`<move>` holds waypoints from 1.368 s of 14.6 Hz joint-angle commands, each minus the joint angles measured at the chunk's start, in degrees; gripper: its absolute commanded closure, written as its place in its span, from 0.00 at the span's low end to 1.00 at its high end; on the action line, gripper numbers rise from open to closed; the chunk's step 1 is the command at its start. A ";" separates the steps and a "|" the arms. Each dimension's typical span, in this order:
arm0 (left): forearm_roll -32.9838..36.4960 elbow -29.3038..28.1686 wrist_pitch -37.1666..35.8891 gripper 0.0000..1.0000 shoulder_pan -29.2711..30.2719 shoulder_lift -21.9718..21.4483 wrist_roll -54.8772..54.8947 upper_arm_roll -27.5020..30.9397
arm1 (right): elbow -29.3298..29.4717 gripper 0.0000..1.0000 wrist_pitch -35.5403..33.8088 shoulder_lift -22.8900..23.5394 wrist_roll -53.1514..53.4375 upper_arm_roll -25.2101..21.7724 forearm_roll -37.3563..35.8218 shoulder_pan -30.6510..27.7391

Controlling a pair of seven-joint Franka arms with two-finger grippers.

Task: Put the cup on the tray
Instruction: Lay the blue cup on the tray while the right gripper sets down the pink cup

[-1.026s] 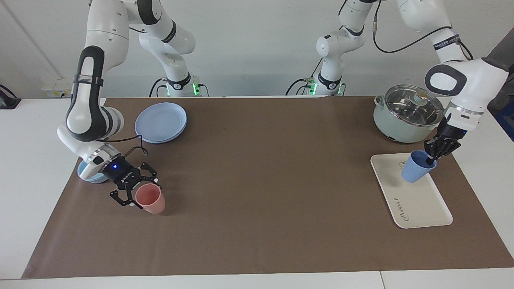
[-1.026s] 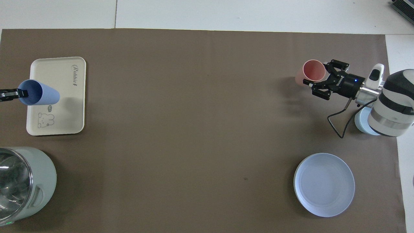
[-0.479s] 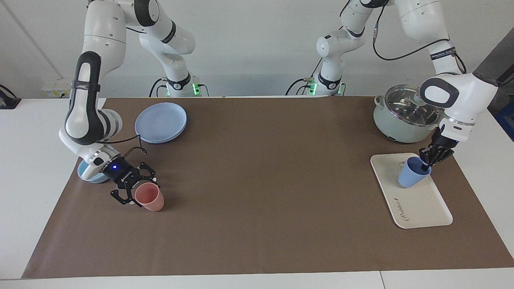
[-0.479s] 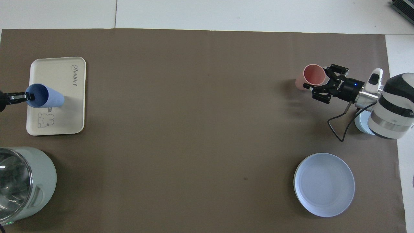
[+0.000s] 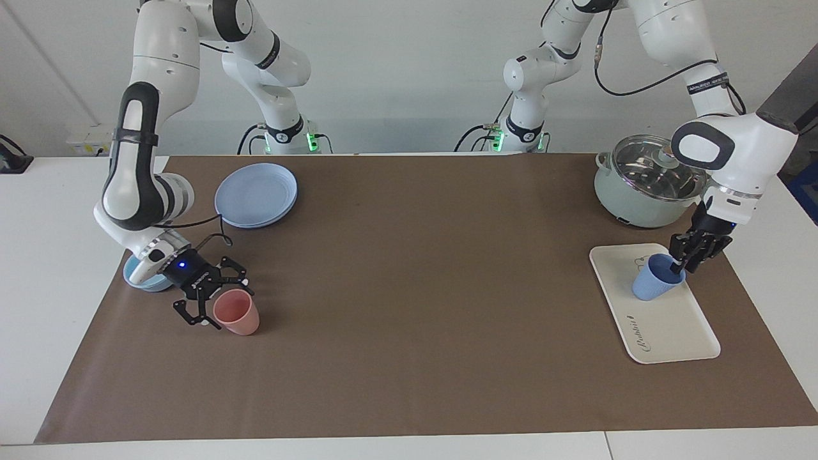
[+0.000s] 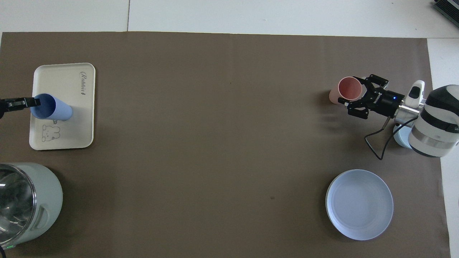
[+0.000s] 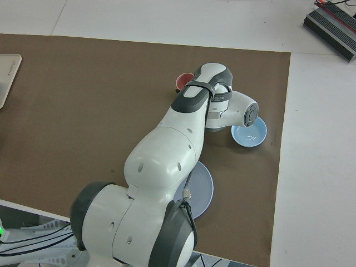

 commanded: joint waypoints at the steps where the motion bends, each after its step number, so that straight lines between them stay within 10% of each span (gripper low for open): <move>1: 1.05 9.42 -12.13 0.00 -0.12 1.68 -3.58 -0.12 | -1.07 0.00 0.49 -2.92 -1.27 0.49 1.92 0.07; 6: 7.70 23.05 -34.11 0.00 -5.72 2.12 -13.34 -0.29 | -1.33 0.00 4.02 -8.72 11.54 0.31 -5.43 2.19; 13: 20.02 32.13 -56.71 0.00 -16.20 1.15 -19.07 -0.12 | 0.60 0.00 4.46 -16.71 44.91 0.31 -36.35 4.46; 20: 21.97 31.78 -58.68 0.00 -16.29 -3.50 -18.63 -1.70 | 0.60 0.00 -1.94 -24.10 87.45 0.66 -73.09 11.40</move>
